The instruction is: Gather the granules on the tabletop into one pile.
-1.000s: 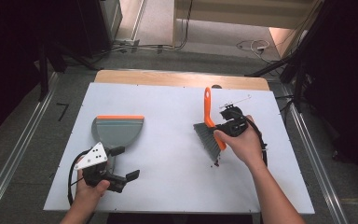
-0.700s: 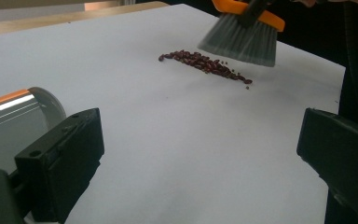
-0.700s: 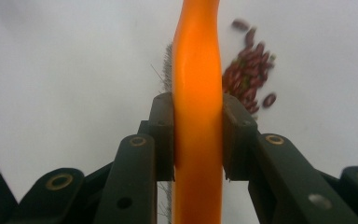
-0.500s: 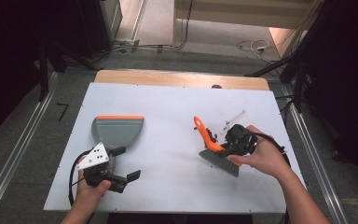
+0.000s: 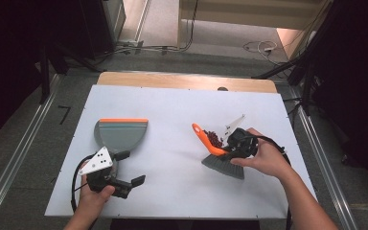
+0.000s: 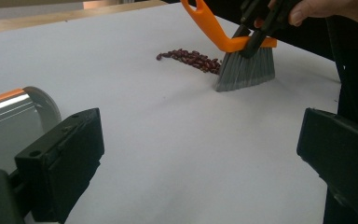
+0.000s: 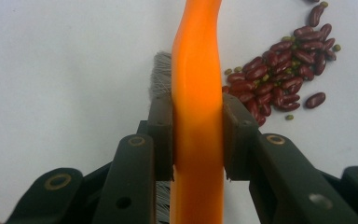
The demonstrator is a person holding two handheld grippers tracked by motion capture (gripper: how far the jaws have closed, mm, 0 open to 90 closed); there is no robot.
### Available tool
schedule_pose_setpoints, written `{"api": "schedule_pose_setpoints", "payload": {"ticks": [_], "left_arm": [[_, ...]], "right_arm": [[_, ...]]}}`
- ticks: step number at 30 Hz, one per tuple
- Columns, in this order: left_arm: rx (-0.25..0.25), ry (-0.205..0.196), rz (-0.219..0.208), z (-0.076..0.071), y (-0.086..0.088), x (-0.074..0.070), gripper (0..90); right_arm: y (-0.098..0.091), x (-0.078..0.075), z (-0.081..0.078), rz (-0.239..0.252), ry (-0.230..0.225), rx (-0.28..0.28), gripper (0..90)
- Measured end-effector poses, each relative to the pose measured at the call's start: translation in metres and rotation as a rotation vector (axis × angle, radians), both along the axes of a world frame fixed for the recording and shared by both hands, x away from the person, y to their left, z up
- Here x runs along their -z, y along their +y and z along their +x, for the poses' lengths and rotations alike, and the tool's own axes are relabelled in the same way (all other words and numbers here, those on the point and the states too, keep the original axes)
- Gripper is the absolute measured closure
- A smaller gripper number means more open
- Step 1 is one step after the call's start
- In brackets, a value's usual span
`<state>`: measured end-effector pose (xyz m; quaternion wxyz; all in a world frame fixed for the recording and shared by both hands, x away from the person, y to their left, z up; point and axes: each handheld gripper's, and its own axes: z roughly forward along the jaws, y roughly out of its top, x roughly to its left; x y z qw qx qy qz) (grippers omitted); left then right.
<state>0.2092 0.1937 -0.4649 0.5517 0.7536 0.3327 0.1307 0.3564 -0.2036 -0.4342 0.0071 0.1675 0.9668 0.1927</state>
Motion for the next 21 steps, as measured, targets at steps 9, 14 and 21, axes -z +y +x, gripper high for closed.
{"api": "schedule_pose_setpoints", "payload": {"ticks": [9, 14, 21], "left_arm": [[-0.001, 0.001, -0.004, 0.000, 0.000, 0.000, 1.3], [-0.002, 0.001, -0.004, 0.000, 0.001, 0.000, 1.4], [-0.004, 0.004, -0.005, 0.000, 0.002, 0.001, 1.4]], "right_arm": [[0.001, 0.004, 0.027, 0.034, -0.017, -0.036, 67.2], [0.001, 0.003, 0.041, 0.042, -0.046, -0.033, 67.2], [0.006, 0.004, 0.055, 0.046, -0.047, -0.043, 67.1]]}}
